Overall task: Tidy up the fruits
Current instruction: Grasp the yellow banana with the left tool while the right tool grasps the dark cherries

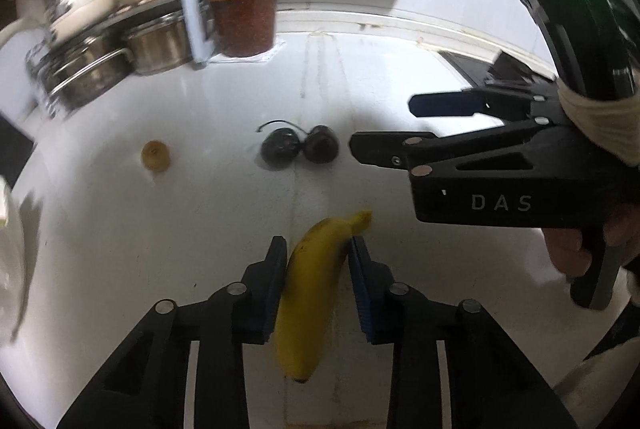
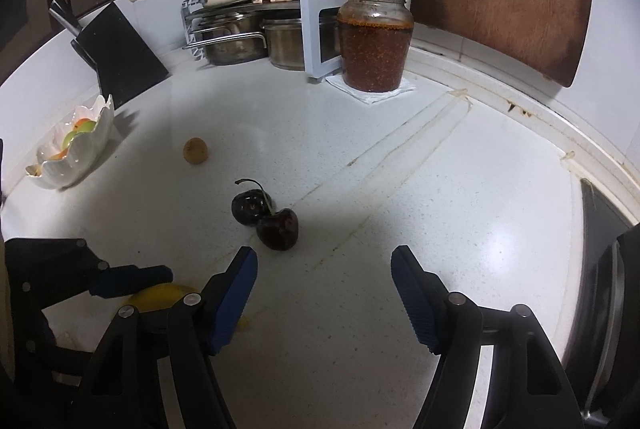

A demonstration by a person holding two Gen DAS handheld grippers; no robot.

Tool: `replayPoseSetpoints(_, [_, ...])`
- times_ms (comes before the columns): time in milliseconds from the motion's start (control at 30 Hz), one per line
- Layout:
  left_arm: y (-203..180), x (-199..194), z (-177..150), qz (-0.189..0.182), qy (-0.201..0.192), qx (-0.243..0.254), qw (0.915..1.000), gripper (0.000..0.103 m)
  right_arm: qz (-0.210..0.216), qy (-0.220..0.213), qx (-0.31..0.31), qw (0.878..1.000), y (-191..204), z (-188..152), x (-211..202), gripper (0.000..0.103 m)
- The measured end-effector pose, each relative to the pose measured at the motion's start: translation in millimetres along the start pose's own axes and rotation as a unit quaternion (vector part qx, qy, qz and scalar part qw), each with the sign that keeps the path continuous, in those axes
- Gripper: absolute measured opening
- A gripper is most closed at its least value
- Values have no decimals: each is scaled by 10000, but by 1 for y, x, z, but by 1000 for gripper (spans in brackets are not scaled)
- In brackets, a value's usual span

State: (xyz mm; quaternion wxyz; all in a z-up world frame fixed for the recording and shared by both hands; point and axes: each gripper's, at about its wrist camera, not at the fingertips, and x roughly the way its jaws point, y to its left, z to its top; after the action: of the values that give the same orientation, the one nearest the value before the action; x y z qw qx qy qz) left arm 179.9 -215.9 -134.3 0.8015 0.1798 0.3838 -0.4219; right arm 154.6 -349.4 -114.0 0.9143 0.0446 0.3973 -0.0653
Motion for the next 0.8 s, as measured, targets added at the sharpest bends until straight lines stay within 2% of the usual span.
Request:
replayPoseSetpoints(267, [12,-11,0,358,-100,-883,9954,26,254,-16,-58,9997,1,8,10,70])
replayPoseSetpoints(467, [18,-19,1,651,-220,-1182,9906,25,459,116,-111,9988,4,12,23,64])
replayPoseSetpoints(600, [23,-23,2,717,-292,-1349,9878,25,608,140,-203,9978,9,13,28,62])
replayPoseSetpoints(800, [26,-24,5,841,-352,-1474,9849,25,783,279,-219,9963,12,16,40,51])
